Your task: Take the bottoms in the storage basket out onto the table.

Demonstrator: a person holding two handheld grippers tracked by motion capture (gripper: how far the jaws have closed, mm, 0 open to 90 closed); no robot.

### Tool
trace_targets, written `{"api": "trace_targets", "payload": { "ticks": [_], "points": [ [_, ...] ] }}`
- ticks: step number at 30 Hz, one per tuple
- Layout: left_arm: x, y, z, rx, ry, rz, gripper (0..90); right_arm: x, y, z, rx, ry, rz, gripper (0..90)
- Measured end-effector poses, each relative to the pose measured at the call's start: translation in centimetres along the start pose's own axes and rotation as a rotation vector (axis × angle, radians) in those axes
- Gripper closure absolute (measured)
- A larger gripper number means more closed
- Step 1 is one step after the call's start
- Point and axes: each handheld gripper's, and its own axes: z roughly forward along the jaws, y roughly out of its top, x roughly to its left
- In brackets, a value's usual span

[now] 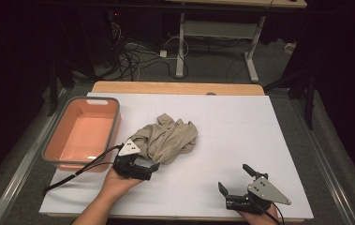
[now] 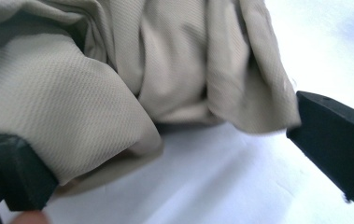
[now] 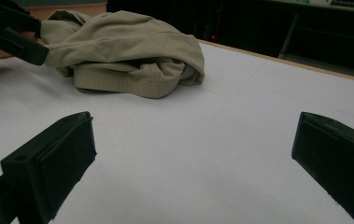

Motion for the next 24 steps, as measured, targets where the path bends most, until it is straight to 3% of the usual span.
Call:
{"api": "trace_targets", "payload": {
  "ticks": [3,8,12,20,24],
  "points": [
    [-0.4,-0.8,-0.8,-0.019,0.002,0.020,0.0,0.0,0.0,0.0,-0.003,0.000,0.001,0.5],
    [-0.5,-2.3,-2.5,-0.103,-0.003,-0.002,0.0,0.0,0.0,-0.1,-0.010,-0.003,0.000,0.5],
    [-0.8,-3.6,-3.7,-0.155,-0.007,0.012,0.0,0.0,0.0,-0.1,-0.015,-0.004,0.004,0.5],
    [-0.7,-5.6,-6.0,-0.206,0.022,0.005,0.0,0.3,0.0,-0.2,-0.019,0.000,0.002,0.4],
    [-0.5,-5.8,-6.3,-0.247,0.033,0.002,0.0,0.5,0.0,-0.5,-0.026,-0.006,0.011,0.5]
  ]
}}
